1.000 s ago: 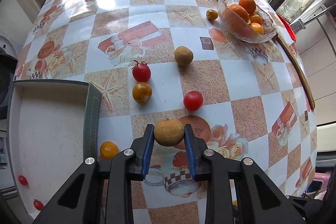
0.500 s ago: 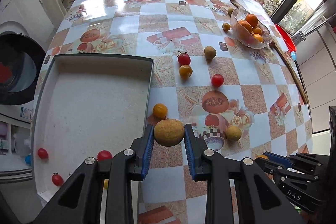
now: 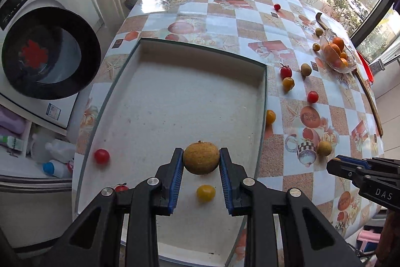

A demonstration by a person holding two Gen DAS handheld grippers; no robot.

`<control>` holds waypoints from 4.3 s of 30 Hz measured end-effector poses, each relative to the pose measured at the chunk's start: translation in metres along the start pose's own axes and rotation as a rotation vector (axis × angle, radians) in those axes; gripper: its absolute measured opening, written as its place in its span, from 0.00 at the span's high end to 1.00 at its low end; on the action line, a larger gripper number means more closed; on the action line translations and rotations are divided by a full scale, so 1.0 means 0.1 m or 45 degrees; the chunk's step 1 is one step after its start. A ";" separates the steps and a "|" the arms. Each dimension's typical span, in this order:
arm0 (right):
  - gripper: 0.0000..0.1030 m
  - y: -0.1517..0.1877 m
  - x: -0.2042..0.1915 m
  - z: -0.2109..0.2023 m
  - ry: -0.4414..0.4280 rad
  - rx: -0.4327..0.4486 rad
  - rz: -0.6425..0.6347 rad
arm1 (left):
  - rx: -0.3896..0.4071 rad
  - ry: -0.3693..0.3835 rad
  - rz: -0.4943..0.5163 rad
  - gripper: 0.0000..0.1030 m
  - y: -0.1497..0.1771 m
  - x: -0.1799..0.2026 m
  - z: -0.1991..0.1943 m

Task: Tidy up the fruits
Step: 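Carry the potato and yellow tomato into the grey tray and release, then return both tools to the table and grasp a yellow tomato with the right gripper, then grasp a brown potato with the left gripper while the right holds the yellow fruit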

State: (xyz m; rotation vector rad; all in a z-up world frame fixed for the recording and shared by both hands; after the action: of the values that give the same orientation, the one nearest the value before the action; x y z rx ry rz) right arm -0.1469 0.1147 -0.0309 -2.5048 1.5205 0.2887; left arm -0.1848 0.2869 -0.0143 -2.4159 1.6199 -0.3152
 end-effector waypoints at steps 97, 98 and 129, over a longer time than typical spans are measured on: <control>0.39 -0.05 0.75 0.30 0.083 0.138 -0.041 | 0.076 0.090 0.341 0.22 -0.83 1.66 0.70; 0.42 -0.04 0.75 0.30 0.080 0.140 -0.040 | 0.070 0.087 0.335 0.22 -0.85 1.67 0.74; 0.73 -0.04 1.08 0.22 0.032 0.178 0.077 | 0.053 0.213 0.424 0.81 -0.77 2.12 0.80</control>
State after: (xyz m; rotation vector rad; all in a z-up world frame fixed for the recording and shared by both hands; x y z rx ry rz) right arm -0.0963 0.0304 -0.0801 -2.3670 1.5708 0.1549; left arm -0.0152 0.1232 -0.0556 -2.0889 2.0264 -0.4957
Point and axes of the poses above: each gripper's, at about its wrist camera, not at the fingertips, and z roughly the way its jaws point, x to its right, y to its underside, the point moved 10 cm from there along z, roughly the way its jaws point, and after that the axes turned 2 degrees about -x, right-handed, at the moved point
